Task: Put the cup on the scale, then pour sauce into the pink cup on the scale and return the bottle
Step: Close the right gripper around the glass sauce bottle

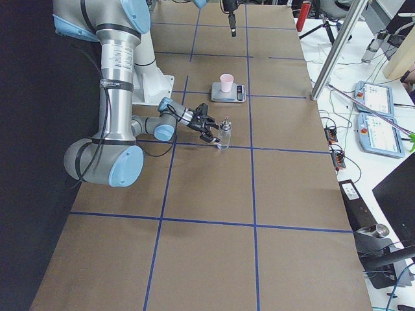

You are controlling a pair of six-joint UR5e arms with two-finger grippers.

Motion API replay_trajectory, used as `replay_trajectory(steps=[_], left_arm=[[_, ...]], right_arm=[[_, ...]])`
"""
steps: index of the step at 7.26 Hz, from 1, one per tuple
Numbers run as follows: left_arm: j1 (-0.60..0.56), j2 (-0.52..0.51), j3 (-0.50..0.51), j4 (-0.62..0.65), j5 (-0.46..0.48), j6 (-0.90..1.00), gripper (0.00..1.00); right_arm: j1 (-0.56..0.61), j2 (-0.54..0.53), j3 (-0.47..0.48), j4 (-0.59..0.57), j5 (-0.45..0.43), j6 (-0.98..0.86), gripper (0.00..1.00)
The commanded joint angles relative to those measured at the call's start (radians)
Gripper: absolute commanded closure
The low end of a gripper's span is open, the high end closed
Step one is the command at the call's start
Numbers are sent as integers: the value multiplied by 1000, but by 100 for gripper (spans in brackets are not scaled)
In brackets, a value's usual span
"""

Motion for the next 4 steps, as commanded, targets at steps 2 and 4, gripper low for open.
replay_trajectory(steps=[2,4], left_arm=[[0,0,-2,0,0,0,42],[0,0,-2,0,0,0,42]], right_arm=[[-1,12,-68,89,-77,-11,16],[-4,12,-79,91,-90,-31,16]])
